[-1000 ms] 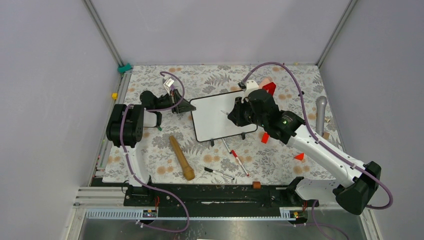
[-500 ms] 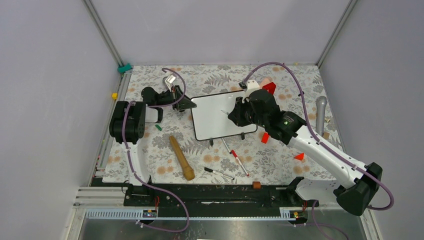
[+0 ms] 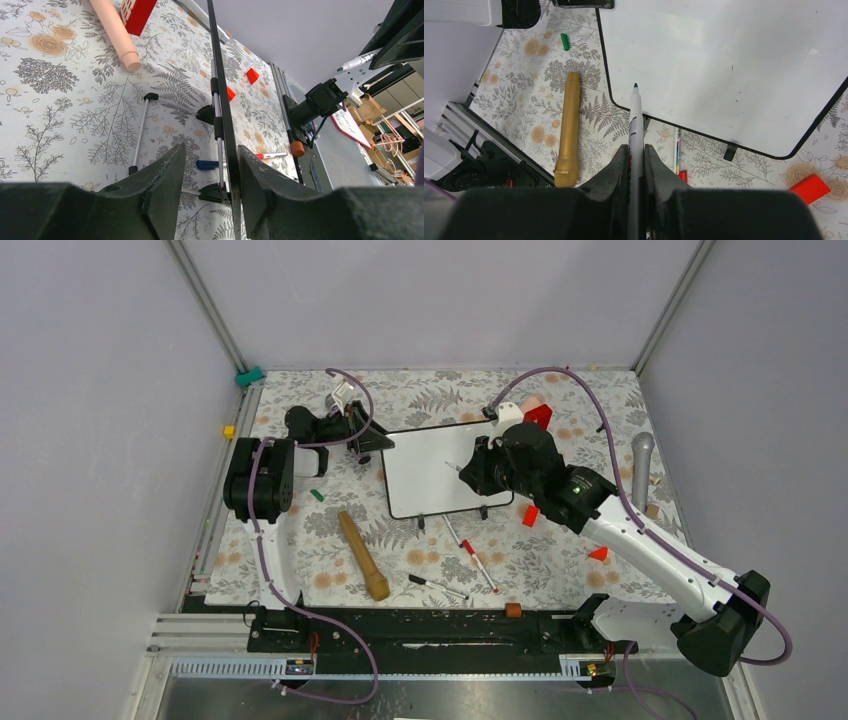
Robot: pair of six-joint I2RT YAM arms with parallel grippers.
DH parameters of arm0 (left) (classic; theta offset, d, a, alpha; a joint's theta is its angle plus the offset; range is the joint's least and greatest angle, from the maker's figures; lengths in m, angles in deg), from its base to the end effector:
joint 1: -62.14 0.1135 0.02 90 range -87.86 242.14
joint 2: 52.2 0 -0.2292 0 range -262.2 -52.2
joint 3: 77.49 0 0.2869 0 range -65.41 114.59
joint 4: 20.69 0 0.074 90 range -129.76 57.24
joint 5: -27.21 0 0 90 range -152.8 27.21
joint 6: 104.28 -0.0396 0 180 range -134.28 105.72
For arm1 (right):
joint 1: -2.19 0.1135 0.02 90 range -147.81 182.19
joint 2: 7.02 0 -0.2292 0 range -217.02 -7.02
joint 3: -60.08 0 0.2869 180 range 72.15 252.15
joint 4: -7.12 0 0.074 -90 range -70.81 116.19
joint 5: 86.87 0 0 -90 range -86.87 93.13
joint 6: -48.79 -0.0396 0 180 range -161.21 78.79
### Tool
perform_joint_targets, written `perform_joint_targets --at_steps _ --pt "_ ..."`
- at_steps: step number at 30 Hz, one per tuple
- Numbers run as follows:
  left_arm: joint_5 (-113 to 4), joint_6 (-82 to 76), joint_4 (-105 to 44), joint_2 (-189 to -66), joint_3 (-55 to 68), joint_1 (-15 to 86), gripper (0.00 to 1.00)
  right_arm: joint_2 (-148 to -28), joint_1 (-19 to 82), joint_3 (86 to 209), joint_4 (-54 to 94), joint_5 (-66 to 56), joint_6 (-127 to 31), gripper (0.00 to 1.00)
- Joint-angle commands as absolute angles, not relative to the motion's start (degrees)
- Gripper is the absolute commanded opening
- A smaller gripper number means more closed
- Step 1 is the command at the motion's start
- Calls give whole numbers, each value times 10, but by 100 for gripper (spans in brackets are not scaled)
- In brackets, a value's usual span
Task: Write a sentence on the whiteboard
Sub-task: Adjust the whiteboard at the center of the board.
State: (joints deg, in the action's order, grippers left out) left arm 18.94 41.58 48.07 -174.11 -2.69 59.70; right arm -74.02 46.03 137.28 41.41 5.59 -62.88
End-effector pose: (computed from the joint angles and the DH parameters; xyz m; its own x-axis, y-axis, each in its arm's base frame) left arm 0.4084 -0.0566 0.1273 -0.5588 -0.0953 -0.8238 0.8243 0.0457 -0.5644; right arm 0.2294 0.2180 0.3289 -0.5187 0.0134 -0.8549 -0.5081 0.7993 0.3208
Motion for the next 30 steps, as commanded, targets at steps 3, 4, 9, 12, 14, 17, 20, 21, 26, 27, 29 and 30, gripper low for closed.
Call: perform_joint_targets --at_steps 3,4,9,12,14,17,20,21,26,27,29,30 --pt "199 403 517 -1749 1 596 43 -732 458 1373 401 67 -627 0" --pt "200 402 517 -1752 7 596 41 -733 457 1373 401 67 -627 0" --pt "199 410 518 -1765 25 596 39 -738 457 1378 401 66 -626 0" --pt "205 409 517 -1765 27 595 40 -735 458 1376 401 70 -626 0" --pt "208 407 517 -1765 27 593 42 -736 457 1375 401 70 -624 0" --pt "213 404 517 -1762 26 590 46 -734 458 1374 401 72 -623 0" --pt "215 393 517 -1755 17 590 53 -732 458 1372 401 74 -622 0" --pt "218 387 517 -1751 13 588 54 -731 458 1372 400 76 -620 0" --pt "231 349 518 -1721 -21 578 55 -732 458 1372 401 83 -619 0" --pt "229 340 518 -1717 -27 577 53 -734 457 1373 400 82 -618 0" --pt "227 338 518 -1715 -29 577 50 -738 458 1376 401 82 -619 0" --pt "227 340 518 -1716 -28 578 47 -740 457 1378 401 80 -619 0"
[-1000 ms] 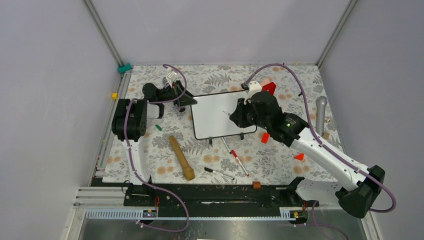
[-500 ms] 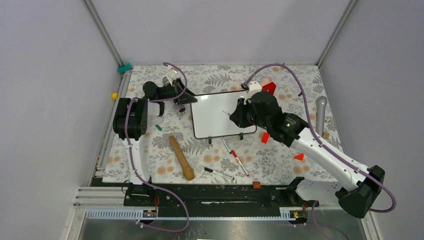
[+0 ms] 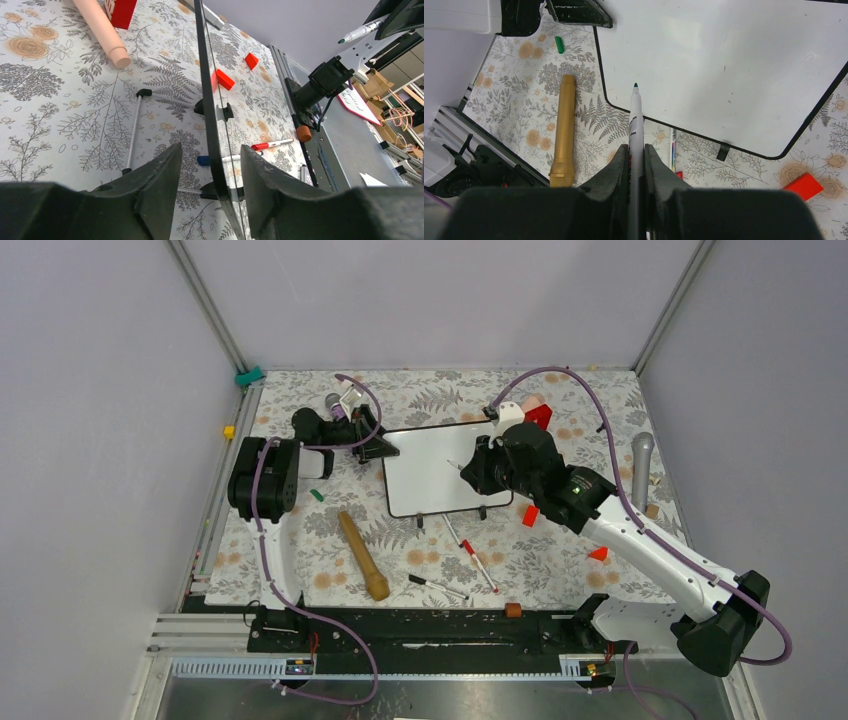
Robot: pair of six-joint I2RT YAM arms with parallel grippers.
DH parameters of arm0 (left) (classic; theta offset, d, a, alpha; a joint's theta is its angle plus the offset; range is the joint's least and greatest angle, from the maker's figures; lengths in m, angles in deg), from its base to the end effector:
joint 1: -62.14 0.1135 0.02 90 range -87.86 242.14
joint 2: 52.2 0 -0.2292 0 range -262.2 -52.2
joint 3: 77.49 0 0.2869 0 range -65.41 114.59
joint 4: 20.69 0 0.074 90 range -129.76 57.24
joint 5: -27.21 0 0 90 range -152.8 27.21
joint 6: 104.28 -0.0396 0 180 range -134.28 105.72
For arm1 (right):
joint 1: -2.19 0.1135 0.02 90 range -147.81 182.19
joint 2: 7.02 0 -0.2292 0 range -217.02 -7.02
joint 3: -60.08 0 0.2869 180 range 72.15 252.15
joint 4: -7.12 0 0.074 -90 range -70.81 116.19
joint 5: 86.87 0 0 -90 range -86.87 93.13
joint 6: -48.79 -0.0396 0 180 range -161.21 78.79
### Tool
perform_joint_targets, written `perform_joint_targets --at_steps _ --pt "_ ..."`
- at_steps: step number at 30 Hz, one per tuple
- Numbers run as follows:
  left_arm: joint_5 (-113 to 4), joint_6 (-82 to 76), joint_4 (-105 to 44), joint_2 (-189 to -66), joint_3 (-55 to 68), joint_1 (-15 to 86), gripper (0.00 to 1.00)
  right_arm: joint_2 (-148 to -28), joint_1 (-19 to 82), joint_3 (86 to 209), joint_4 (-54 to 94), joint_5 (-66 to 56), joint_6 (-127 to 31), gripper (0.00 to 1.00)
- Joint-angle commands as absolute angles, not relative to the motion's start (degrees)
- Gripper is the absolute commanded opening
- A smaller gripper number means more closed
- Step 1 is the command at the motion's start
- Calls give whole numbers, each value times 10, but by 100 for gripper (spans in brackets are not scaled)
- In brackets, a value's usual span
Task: Write a sentence on the whiteboard
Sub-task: Adjust the whiteboard at the center of the board.
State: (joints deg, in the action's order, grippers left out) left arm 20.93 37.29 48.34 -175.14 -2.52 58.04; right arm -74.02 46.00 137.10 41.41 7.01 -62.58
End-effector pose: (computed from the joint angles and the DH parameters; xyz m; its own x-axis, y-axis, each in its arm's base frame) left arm 0.4060 -0.0686 0.1209 -0.5081 -0.0495 -0.8599 0.8607 0.0065 -0.5090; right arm 0.2302 0.2171 0.3277 -0.5117 0.0129 -0.8591 -0.4937 0.8139 0.3063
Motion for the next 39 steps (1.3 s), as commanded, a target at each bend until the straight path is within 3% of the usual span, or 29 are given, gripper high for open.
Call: perform_joint_targets --at_steps 1,7,10,19,30,36,38,39 --pt "226 341 518 -1716 -28 577 44 -743 457 1381 401 78 -620 0" --pt "219 342 517 -1718 -27 577 32 -755 457 1394 401 70 -626 0" --pt "220 340 518 -1717 -28 577 31 -760 457 1398 400 69 -627 0" --pt "237 340 518 -1719 -21 570 46 -775 457 1407 400 72 -627 0" --pt "235 323 518 -1706 -40 571 56 -777 458 1407 394 87 -621 0" --pt "228 302 518 -1691 -59 570 67 -783 458 1410 389 90 -620 0" --pt "229 304 517 -1693 -57 570 63 -785 457 1412 387 89 -620 0" --pt "231 309 518 -1696 -53 571 51 -785 457 1412 387 90 -620 0"
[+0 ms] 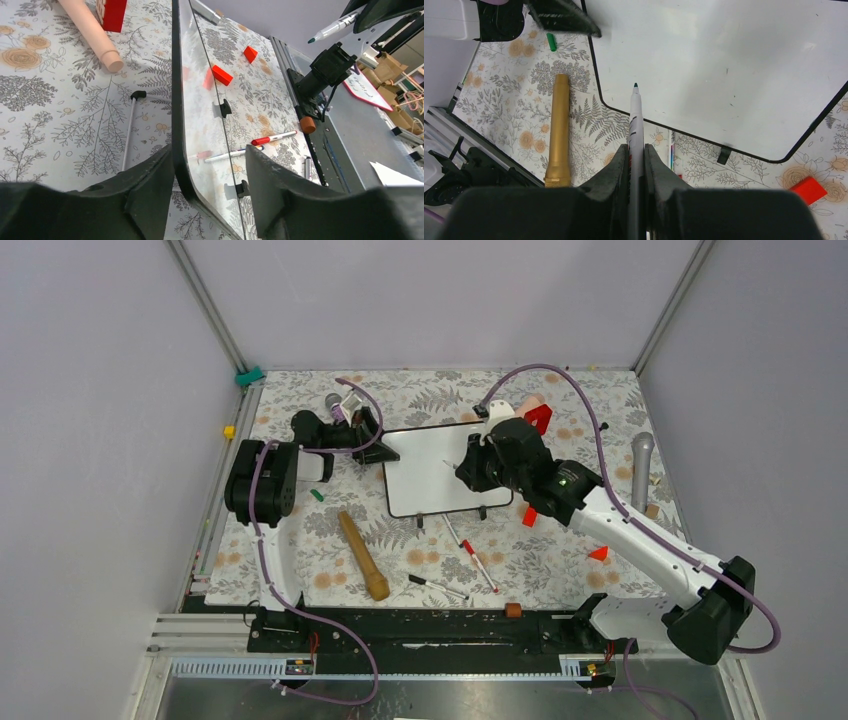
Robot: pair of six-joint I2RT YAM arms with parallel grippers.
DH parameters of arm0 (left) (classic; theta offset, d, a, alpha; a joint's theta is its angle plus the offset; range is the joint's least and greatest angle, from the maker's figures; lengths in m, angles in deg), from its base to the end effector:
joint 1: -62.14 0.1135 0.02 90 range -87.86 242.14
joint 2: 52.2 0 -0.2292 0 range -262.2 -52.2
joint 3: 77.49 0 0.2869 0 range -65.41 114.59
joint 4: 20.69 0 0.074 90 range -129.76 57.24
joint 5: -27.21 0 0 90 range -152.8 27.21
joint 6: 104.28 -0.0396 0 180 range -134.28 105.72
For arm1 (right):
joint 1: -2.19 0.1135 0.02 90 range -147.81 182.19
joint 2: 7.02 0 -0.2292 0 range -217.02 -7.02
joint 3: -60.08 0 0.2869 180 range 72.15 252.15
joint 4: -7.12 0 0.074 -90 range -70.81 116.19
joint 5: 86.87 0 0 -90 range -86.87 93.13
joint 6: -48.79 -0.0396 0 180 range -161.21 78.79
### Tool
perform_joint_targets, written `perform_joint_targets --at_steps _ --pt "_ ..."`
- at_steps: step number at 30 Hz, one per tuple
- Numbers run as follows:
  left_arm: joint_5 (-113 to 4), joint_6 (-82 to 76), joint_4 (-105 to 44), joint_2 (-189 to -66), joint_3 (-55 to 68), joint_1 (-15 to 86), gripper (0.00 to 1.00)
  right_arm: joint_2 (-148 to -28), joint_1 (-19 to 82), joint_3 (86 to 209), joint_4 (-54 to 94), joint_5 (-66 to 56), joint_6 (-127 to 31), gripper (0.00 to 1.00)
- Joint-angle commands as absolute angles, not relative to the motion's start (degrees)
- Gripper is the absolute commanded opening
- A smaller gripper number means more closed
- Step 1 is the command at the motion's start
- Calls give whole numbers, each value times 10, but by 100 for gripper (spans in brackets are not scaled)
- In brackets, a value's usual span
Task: Write a sentence on the whiteboard
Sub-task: Adjust the whiteboard at the center of the board.
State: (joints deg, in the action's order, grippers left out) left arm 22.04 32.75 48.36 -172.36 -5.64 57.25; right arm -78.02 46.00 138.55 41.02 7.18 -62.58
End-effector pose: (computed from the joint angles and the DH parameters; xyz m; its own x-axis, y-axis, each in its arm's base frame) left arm 0.3937 -0.0733 0.1249 -0.4441 -0.0282 -0.8955 0.8960 -0.0150 -0.4439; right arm 0.2411 0.2275 0.3170 -0.5341 -0.0087 -0.8454 -0.4835 0.8234 0.2970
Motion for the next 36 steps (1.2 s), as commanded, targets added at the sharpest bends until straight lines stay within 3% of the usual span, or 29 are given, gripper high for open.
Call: perform_joint_targets --at_steps 1,2,4,5,23,28,36 --pt "237 314 517 -1701 -45 571 33 -786 457 1412 385 90 -619 0" --pt "251 322 516 -1707 -36 570 17 -786 458 1412 383 89 -619 0" --pt "269 347 516 -1725 -8 566 2 -788 458 1411 382 89 -620 0" --pt "273 358 516 -1737 4 563 0 -789 458 1411 382 89 -619 0" --pt "253 403 518 -1763 38 569 0 -795 457 1412 371 98 -611 0" --pt "254 415 517 -1772 49 570 27 -794 457 1411 371 108 -607 0" --pt "255 413 517 -1771 48 571 57 -794 458 1409 374 119 -601 0"
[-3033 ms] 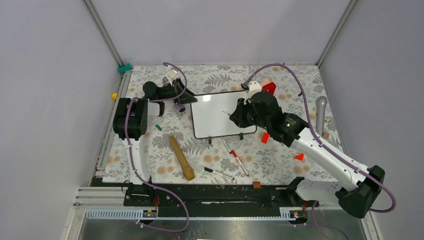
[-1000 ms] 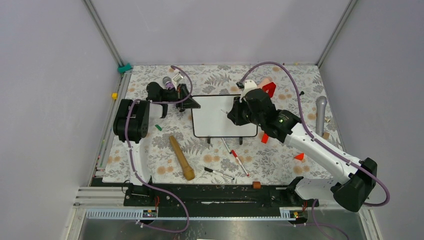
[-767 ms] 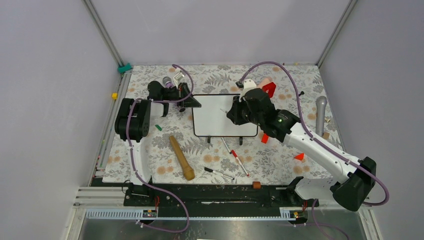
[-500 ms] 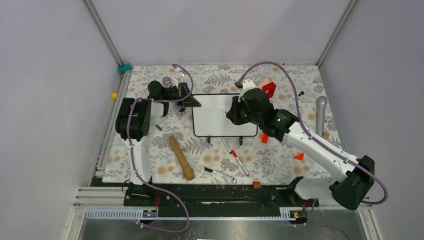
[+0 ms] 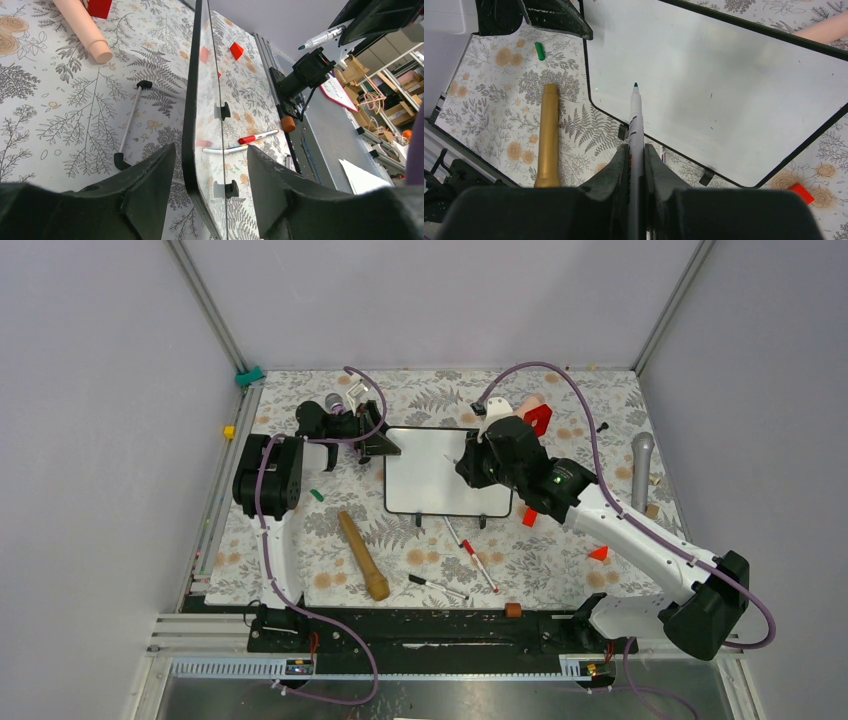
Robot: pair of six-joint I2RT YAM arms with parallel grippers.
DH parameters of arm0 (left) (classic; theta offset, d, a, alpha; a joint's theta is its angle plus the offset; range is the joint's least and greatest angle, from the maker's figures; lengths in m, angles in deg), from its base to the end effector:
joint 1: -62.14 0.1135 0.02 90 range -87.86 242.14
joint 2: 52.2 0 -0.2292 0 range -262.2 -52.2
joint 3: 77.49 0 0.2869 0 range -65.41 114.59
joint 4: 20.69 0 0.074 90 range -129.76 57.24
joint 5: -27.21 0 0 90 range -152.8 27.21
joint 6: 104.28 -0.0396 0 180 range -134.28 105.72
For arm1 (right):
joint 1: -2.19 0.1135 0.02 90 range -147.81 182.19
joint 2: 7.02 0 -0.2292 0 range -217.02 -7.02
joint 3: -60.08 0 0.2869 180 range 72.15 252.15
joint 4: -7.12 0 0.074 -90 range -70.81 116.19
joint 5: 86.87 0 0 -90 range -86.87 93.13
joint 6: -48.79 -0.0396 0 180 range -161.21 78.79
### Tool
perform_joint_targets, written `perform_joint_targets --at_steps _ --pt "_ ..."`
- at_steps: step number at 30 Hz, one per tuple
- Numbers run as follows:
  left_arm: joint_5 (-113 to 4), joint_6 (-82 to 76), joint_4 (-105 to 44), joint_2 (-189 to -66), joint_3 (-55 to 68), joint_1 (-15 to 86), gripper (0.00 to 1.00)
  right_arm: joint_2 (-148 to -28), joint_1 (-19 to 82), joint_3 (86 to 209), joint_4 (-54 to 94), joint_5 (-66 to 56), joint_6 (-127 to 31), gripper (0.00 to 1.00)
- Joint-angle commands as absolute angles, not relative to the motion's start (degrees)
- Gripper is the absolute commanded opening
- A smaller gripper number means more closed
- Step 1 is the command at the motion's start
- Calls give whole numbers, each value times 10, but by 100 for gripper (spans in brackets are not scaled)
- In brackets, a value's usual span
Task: Write a sentence on the whiteboard
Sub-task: Adjust the whiteboard at the center of the board.
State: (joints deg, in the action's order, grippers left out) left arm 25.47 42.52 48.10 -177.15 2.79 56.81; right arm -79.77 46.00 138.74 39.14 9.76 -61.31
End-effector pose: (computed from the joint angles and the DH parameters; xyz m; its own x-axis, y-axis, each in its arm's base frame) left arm 0.4185 -0.0788 0.1304 -0.5396 0.0248 -0.8415 0.8394 -0.0616 -0.5400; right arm 0.2479 0.2315 0.3121 -0.5089 -0.0151 -0.8607 -0.4664 0.8453 0.2609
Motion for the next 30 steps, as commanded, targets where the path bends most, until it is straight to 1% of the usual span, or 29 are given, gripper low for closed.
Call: perform_joint_targets --at_steps 1,3,5,7,9,10,20,30 --pt "257 410 517 -1770 47 570 63 -794 457 1408 374 120 -599 0" --pt "260 403 516 -1763 40 568 72 -792 458 1407 374 126 -597 0" --pt "262 394 516 -1758 32 567 78 -788 457 1403 374 133 -595 0" --pt "261 391 517 -1756 30 567 88 -781 457 1397 374 140 -593 0" --pt "262 394 517 -1757 33 567 96 -776 458 1392 372 145 -592 0" --pt "262 396 517 -1758 34 567 98 -775 458 1389 371 146 -592 0" --pt "251 366 517 -1738 5 567 99 -760 458 1374 370 154 -587 0" --pt "247 372 517 -1743 12 565 98 -756 457 1371 370 152 -587 0"
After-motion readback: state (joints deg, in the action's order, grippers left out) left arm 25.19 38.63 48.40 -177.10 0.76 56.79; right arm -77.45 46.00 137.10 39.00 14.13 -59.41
